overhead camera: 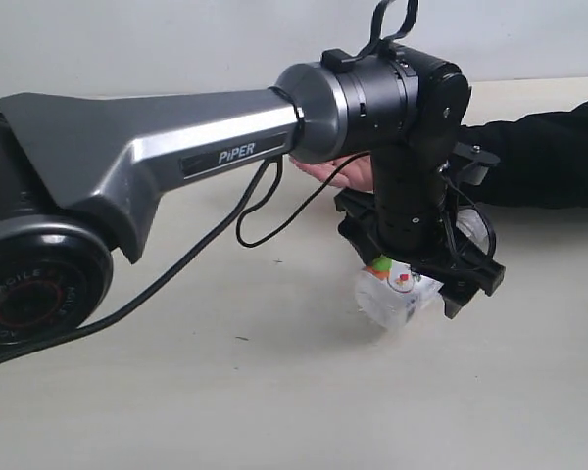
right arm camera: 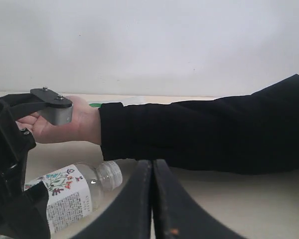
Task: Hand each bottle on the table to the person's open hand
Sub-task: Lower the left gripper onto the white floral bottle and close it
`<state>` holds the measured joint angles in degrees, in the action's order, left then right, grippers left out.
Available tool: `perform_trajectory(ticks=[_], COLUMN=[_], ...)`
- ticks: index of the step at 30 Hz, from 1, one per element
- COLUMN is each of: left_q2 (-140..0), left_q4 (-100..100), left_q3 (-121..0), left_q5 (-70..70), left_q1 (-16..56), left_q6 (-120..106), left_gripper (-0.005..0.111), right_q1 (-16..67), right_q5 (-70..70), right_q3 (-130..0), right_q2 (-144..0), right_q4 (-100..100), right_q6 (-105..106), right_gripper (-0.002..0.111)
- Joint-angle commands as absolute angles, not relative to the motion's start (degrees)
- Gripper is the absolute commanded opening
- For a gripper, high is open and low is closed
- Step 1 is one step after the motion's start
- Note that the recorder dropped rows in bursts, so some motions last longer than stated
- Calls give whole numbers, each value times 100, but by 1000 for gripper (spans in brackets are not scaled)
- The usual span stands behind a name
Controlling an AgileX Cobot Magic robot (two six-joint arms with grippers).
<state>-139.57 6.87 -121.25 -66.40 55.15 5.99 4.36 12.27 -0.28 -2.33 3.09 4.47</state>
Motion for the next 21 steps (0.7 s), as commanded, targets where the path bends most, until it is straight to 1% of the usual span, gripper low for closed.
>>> perform_trajectory(ticks=[1,6,8,9,11,12,13,14,16,17,19,21], left_q2=[-14034,-14136,-14190,-14203,-14227,-14227,-14227,-14227,-14214,-14199,-14146,-14071], left_q4=[673,657,648,648,631,631,631,631,631,631,631,631], left_q3=[-12149,-12149,-12149,-12149,-12149,-12149,-12149,-12149,-12149,-12149,-12149,-12149], left_q5=[-6418,-6371,-6371,-6382,-6408,-6422,-6437,-6470,-6525,-6546,-6644,-6747], left_q1=[5534,5534,5534,5534,5534,5534,5534,5534,5534,5534,5534,5534], left_q6=[645,612,562,515,500,500,500,500,489,490,477,465], left_gripper=[90,90,87,84,75,67,56,48,28,21,1,0], right_q1=[404,404,404,404,404,404,404,404,404,404,404,404], right_q5=[1147,1147,1147,1147,1147,1147,1147,1147,1147,1147,1147,1147], right_q3=[0,0,0,0,0,0,0,0,0,0,0,0], right_q2=[-192,-192,-192,-192,-192,-192,-192,-192,-192,-192,-192,-192], right_q4=[295,280,280,280,280,280,280,280,280,280,280,296], right_q6=[449,449,449,449,449,449,449,449,449,449,449,449], right_gripper=[0,0,0,0,0,0,0,0,0,0,0,0])
